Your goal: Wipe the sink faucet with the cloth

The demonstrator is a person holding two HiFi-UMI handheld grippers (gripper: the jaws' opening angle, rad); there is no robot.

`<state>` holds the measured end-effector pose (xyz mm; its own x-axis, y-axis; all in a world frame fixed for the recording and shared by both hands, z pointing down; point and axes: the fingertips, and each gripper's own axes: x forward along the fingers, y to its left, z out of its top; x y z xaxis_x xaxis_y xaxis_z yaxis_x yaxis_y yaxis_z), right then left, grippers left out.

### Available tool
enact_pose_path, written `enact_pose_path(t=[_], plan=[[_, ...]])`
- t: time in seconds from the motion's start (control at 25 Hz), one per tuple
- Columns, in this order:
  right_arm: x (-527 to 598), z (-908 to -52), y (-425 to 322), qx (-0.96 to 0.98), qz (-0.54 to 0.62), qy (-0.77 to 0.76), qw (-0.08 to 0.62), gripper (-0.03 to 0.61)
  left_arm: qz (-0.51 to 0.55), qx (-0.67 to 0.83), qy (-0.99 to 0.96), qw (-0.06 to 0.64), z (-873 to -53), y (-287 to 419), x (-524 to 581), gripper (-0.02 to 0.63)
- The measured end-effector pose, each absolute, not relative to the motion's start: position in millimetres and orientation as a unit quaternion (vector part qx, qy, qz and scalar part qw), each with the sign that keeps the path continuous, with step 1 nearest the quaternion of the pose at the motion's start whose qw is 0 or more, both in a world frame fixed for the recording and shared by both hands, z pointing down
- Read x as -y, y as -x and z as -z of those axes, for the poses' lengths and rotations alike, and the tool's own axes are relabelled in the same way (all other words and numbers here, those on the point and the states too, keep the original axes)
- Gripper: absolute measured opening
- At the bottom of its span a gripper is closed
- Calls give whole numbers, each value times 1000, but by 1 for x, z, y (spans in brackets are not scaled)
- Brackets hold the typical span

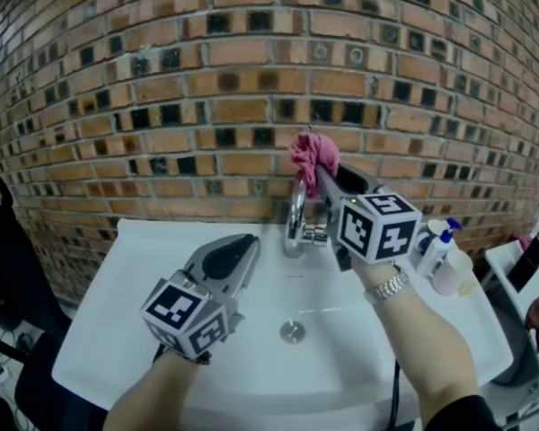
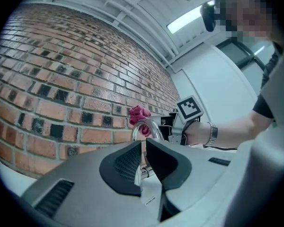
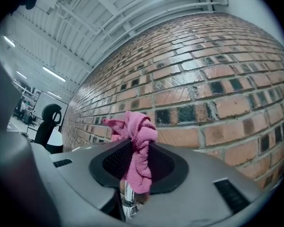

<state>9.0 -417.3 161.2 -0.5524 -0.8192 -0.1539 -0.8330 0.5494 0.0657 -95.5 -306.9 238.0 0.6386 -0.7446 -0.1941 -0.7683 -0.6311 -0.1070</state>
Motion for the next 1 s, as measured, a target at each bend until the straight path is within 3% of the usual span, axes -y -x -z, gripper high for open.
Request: enact_pose_path(t=[0.72, 1.0], plan=[[444, -259, -10, -856, 7, 513, -72, 92, -50, -427, 899, 82, -245, 95, 309, 37], [425, -282, -15, -861, 44, 501, -78, 92, -26, -429, 900, 70, -258, 89, 311, 37]])
